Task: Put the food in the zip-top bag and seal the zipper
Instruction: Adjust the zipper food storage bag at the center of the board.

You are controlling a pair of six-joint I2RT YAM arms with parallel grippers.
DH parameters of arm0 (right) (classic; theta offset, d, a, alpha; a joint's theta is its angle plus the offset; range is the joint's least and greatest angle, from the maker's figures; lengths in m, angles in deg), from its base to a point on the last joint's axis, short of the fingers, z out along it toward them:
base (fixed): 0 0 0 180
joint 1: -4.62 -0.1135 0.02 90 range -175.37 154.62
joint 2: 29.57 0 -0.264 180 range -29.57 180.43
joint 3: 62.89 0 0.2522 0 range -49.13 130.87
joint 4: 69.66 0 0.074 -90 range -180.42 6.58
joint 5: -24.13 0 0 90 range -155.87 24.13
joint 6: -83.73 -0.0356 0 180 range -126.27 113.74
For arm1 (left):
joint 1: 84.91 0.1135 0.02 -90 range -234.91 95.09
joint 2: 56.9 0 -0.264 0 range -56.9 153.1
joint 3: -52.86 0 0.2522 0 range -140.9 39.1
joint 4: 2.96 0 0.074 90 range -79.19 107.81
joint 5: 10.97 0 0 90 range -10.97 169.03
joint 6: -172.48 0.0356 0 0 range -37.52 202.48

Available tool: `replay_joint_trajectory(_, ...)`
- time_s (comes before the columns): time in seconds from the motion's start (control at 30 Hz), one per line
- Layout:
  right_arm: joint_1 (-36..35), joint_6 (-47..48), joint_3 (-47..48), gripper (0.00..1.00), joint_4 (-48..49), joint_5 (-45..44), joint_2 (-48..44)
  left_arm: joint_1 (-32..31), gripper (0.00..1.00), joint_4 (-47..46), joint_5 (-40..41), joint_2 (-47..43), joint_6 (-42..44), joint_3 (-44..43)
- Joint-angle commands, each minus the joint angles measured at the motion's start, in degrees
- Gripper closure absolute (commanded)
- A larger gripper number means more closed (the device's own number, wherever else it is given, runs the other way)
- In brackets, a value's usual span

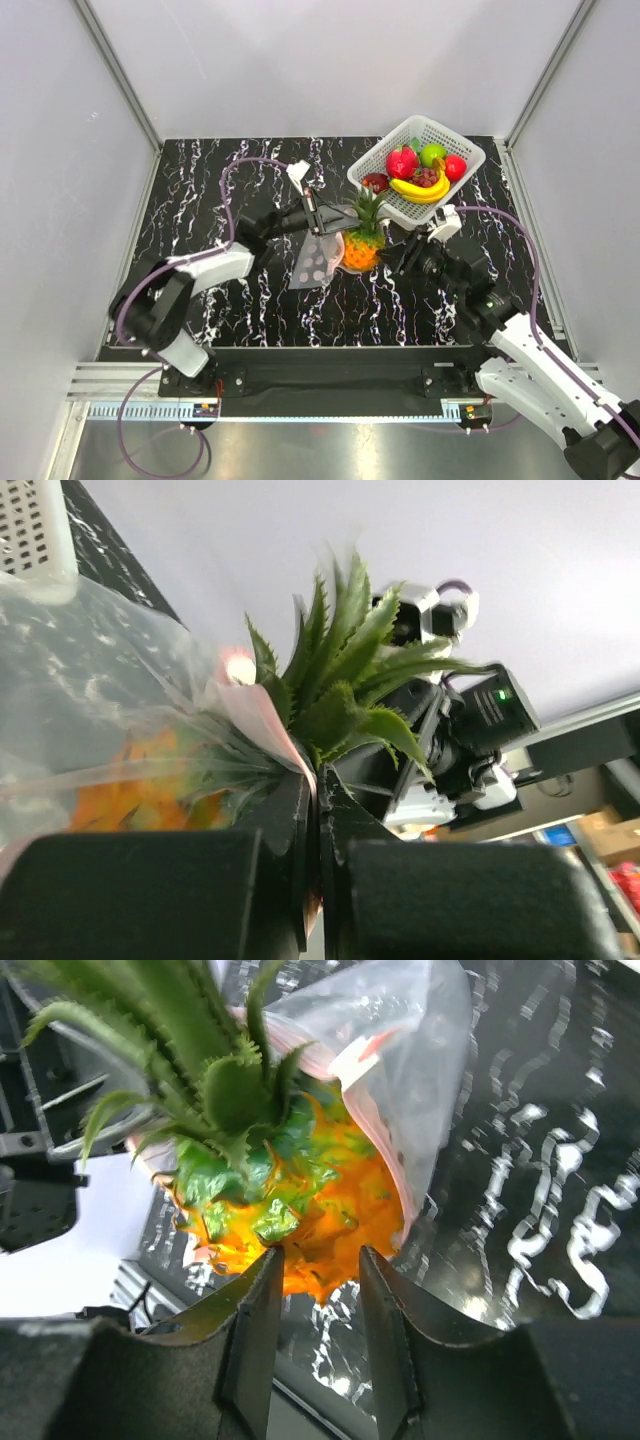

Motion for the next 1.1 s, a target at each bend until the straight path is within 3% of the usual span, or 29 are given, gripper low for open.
replay_joint_trajectory(0.0, -0.6, -0.4, 2.3, 0.57, -1.3, -4.3, -2.1, -2.1, 1.00, -16.8, -4.3, 7.6, -7.0, -1.2)
replay_joint_trajectory(0.17, -0.5, 0.3, 5.7, 0.53, -10.1, -10.2, 0.5, -1.7, 1.00, -32.0, -6.8, 20.0, -16.0, -5.2)
replay_joint_trajectory(0.33, -0.4, 0.4, 5.0, 0.50, -9.7, -10.6, 6.8, -1.2, 1.00, -44.9, -7.1, 31.9, -24.8, -9.3)
replay_joint_trajectory(0.7, 0.1, 0.2, 3.9, 0.47, -6.5, -10.0, 11.2, 3.0, 1.00, -44.0, -9.2, 35.3, -24.9, -10.5)
replay_joint_trajectory(0.9, 0.1, 0.6, 6.9, 0.42, -14.8, -11.8, 7.5, 4.2, 1.00, -44.4, -10.1, 38.1, -24.9, -11.1)
replay_joint_trajectory(1.07, 0.1, -3.1, 8.0, 0.48, -22.4, -12.3, 7.1, 5.0, 1.00, -44.1, -9.9, 39.2, -24.2, -11.0)
